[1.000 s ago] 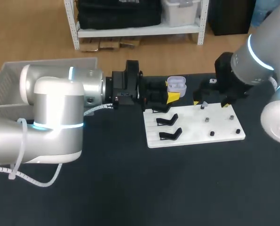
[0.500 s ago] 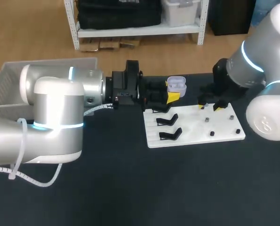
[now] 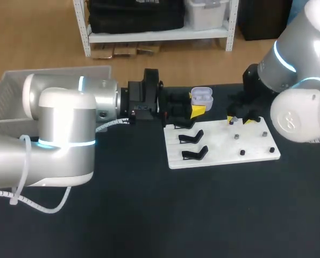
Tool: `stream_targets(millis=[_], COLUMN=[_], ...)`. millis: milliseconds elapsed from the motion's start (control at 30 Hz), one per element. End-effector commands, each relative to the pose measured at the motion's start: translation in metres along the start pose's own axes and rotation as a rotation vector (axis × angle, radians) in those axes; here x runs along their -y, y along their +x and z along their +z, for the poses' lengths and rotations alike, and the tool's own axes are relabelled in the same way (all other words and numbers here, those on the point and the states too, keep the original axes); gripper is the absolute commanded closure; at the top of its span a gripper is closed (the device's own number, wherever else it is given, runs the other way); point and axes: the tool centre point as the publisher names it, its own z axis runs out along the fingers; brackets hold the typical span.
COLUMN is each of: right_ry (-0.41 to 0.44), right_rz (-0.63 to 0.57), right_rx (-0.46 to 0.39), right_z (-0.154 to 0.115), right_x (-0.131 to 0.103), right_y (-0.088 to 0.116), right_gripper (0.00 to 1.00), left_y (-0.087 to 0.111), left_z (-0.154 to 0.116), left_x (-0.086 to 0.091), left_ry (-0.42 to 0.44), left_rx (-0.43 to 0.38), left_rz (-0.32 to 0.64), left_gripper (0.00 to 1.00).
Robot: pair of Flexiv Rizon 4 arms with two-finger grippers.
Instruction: Pick up each earbud case from the left stands, insert the matching earbuds, close the lid, and place the case in the box.
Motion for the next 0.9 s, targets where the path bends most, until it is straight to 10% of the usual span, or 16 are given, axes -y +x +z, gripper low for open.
stream_targets(millis=[33, 900], right_ry=[0.003, 0.017], right_rz=[0.003, 0.021], right_rx=[-0.016, -0.039], right_z=[0.005, 0.021], right_x=[0.001, 0.004], right_y=[-0.006, -0.008], right_gripper=[0.51, 0.65], left_y=[0.000, 0.000], left_z=[0.000, 0.000], left_x=[0.001, 0.001], left_ry=[-0.006, -0.006], left_rx=[0.001, 0.001], left_rz=[0.000, 0.000], left_gripper=[1.00, 1.00])
